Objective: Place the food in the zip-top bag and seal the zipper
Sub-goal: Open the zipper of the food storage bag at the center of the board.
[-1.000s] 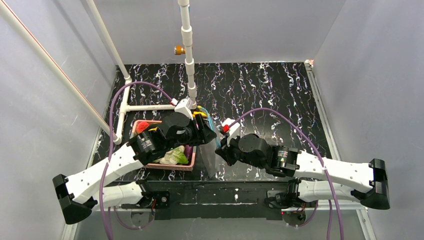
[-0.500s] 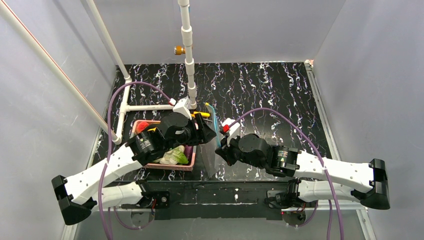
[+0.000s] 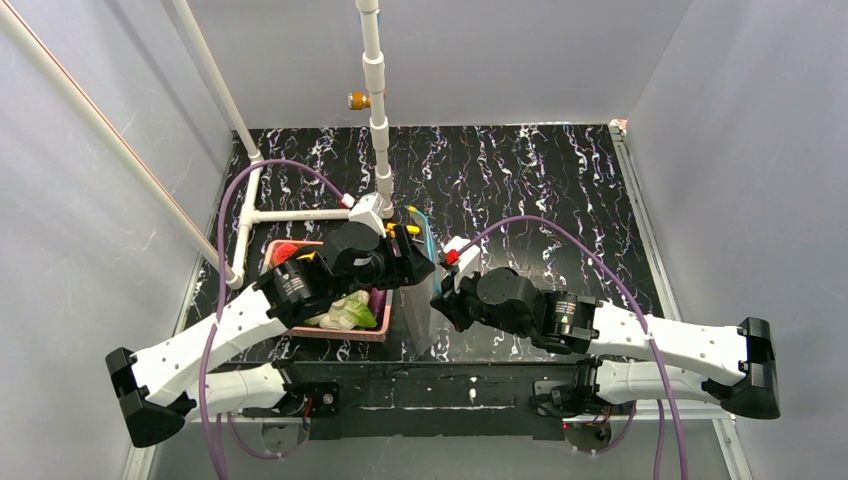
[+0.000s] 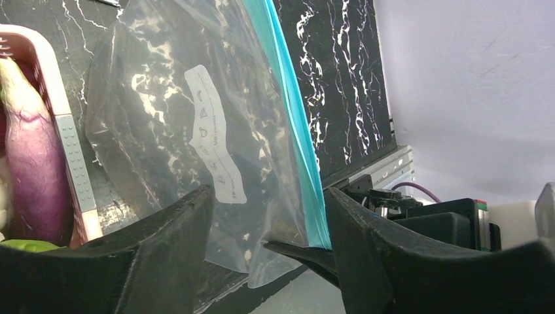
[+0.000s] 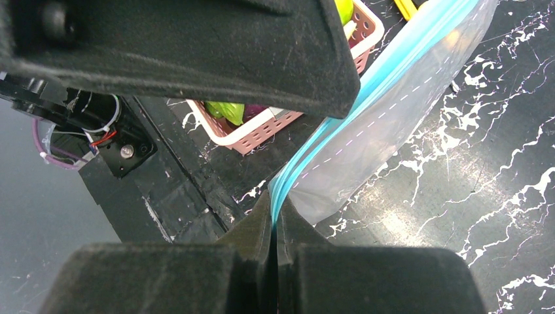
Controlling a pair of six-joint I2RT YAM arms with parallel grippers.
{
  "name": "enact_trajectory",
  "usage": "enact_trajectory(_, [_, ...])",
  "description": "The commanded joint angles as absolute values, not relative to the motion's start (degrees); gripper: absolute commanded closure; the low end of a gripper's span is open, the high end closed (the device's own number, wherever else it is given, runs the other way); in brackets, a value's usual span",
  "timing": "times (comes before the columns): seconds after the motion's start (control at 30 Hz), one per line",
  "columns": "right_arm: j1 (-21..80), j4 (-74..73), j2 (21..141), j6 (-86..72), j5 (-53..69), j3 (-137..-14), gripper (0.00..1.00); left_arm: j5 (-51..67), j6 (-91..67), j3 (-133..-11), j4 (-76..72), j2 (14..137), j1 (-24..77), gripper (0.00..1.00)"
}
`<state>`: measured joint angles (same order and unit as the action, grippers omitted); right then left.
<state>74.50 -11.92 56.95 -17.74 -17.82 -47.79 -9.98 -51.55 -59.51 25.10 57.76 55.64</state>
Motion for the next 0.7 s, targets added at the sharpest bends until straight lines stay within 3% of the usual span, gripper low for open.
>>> enact_trajectory(0.0, [74.6, -10.6, 56.7, -16.8, -17.8, -49.7, 0.99, -12.1, -50.3, -61.7, 27.1, 57.8, 55.8, 0.41])
enact_trajectory(0.1, [74.6, -10.6, 56.6, -16.7, -17.6, -50.0, 0.99, -12.0, -50.4, -61.5, 27.2, 58.3, 55.8, 0.45])
enact_trajectory(0.3, [74.6, -10.8, 57.3, -16.6, -17.0, -50.6, 0.99, -11.9, -50.0, -62.1, 27.2, 59.2, 55.8, 0.35])
enact_trajectory(0.5, [74.6, -10.7, 57.5, -16.4, -16.8, -50.6, 0.99, -12.0, -49.8, -62.6, 27.6, 59.5, 55.8, 0.35])
enact_trajectory(0.67, [74.6, -10.2, 57.4, -16.6, -16.7, -50.2, 0.99, -12.2, -49.1, -64.1, 27.3, 58.0, 55.8, 0.29])
